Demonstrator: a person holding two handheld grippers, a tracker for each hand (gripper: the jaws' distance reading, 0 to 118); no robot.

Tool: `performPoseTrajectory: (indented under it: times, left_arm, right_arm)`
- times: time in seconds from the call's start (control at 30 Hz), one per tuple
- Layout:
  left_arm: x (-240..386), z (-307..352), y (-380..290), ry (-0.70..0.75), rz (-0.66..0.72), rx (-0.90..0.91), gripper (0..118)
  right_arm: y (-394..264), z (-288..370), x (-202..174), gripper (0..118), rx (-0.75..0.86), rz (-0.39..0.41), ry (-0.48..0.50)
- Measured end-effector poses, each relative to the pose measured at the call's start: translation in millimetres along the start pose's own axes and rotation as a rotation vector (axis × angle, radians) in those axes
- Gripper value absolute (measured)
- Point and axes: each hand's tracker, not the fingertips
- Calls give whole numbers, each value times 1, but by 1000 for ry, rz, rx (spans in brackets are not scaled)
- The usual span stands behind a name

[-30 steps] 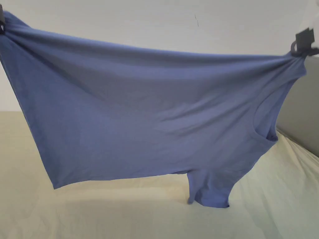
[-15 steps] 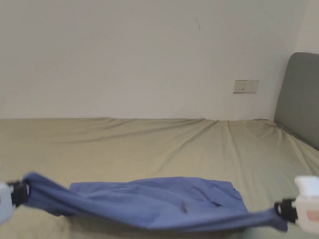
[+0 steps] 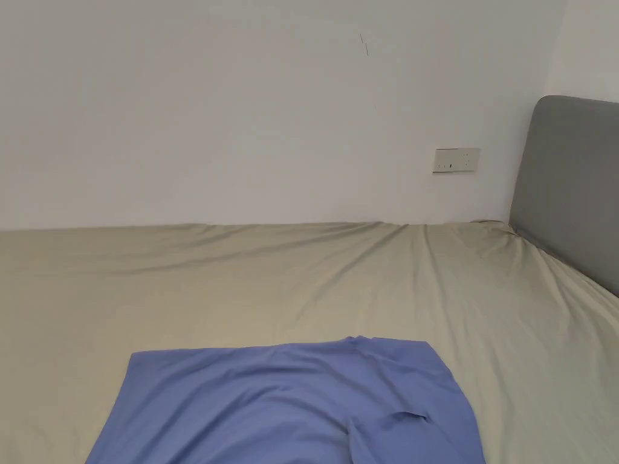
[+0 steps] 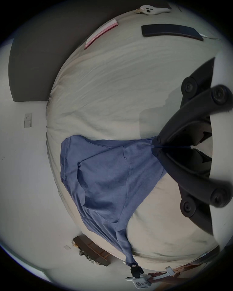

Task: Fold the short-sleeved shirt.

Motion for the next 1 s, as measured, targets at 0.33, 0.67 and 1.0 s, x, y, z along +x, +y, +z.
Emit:
performPoseTrajectory:
  times: [0.33,0.67,1.0]
  left_arm:
    - [-18,46,-14,-15,-67,-102,0]
    - [-36,110,-89,-5,-72,-222,0]
    - [-13,135,-99,14,-121,-271,0]
  right_arm:
    - [-51,64,49,2,-100,22,33]
    - [-114,113,54,2,-160,88,38]
    - [-142,121,60,2,-217,52,48]
